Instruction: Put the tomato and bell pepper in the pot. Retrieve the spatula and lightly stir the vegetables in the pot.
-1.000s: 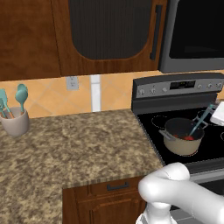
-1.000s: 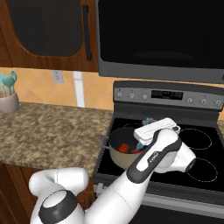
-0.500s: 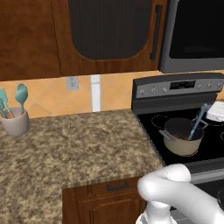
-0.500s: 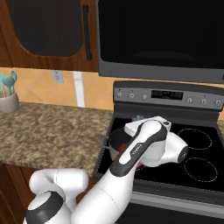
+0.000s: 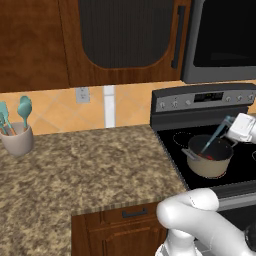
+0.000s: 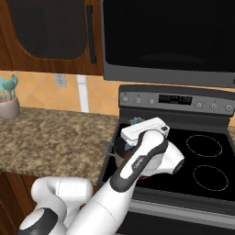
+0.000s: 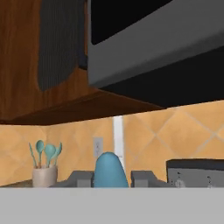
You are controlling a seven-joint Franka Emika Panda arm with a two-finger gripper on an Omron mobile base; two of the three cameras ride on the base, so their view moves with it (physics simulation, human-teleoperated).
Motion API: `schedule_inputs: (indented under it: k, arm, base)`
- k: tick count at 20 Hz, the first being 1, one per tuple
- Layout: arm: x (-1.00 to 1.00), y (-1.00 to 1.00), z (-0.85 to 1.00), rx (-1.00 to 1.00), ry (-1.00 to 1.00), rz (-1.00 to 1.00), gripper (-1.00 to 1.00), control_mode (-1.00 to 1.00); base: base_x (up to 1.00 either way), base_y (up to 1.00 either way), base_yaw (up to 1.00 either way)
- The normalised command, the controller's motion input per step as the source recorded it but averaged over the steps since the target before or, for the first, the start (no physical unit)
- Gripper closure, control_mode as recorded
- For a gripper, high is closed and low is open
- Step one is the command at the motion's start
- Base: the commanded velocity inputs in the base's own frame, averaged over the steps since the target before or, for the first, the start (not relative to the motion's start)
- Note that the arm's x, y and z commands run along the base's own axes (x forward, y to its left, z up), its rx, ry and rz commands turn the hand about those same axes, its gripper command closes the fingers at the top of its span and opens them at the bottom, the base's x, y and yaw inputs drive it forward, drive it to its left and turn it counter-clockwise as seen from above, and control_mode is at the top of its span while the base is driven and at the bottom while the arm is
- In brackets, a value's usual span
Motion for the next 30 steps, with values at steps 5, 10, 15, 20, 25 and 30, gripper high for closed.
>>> schedule_inputs:
  k: [5,10,15,20,25,30]
  arm:
    - [0.19,0.00,0.00,0.00,-0.06,0.00,1.00,-1.00]
    - [0.06,-0.03,0.00,0.00,0.01,0.00,1.00,-1.00]
    - [0.02,0.00,-0.05,0.00,0.10,0.00,1.00,-1.00]
    - [0.03,0.00,-0.20,0.00,0.13,0.00,1.00,-1.00]
    - [0.00,0.00,-0.18,0.00,0.08,0.00,1.00,-1.00]
    - [0.16,0.09,-0.07,0.00,0.00,0.00,1.00,-1.00]
  base:
    - [0.00,0.00,0.00]
    - [0.00,0.00,0.00]
    - [0.00,0.00,0.00]
    - [0.00,0.00,0.00]
    - [0.00,0.00,0.00]
    - [0.00,0.00,0.00]
